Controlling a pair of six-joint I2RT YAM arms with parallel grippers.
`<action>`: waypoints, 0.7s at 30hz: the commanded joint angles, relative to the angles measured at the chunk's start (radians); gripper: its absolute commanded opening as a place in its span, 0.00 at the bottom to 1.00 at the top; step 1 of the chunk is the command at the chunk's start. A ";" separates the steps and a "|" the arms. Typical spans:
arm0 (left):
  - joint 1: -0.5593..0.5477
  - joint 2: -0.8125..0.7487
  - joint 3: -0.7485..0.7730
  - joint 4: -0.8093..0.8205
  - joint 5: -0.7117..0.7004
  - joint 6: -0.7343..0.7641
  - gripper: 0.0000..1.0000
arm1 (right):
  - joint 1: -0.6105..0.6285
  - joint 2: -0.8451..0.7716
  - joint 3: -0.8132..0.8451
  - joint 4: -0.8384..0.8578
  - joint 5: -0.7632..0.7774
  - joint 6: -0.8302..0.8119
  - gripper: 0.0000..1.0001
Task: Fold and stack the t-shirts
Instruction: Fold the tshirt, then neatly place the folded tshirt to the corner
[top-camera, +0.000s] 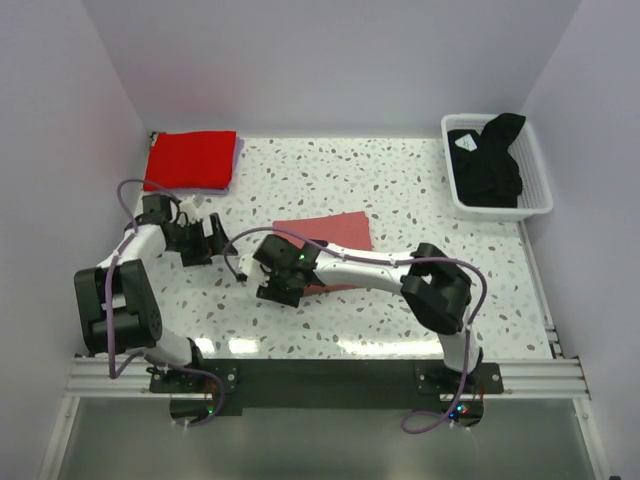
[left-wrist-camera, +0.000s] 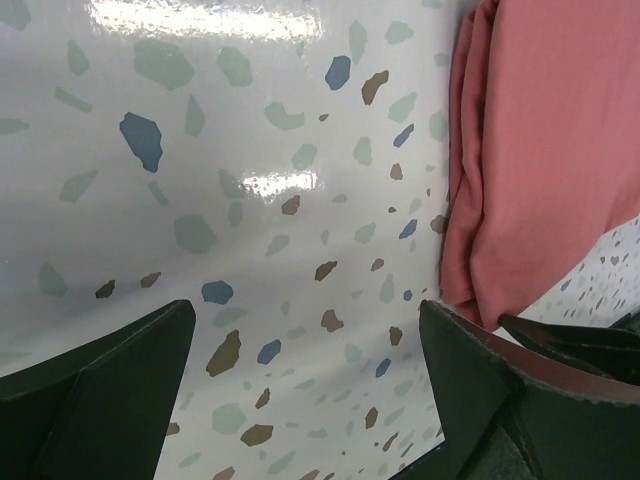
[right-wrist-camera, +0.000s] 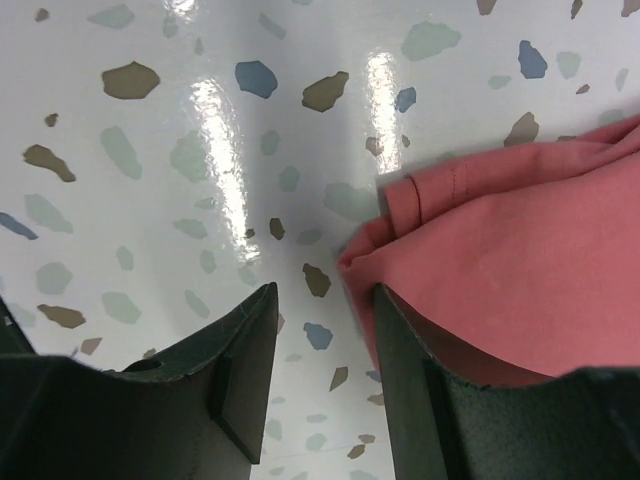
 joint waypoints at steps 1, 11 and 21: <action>0.008 0.018 0.016 -0.004 -0.014 -0.028 1.00 | 0.008 0.013 0.013 0.080 0.077 -0.058 0.47; -0.067 0.100 -0.029 0.097 0.041 -0.106 1.00 | -0.004 0.068 -0.093 0.183 0.129 -0.118 0.14; -0.193 0.203 -0.070 0.408 0.179 -0.430 1.00 | -0.130 -0.081 -0.076 0.239 -0.089 -0.064 0.00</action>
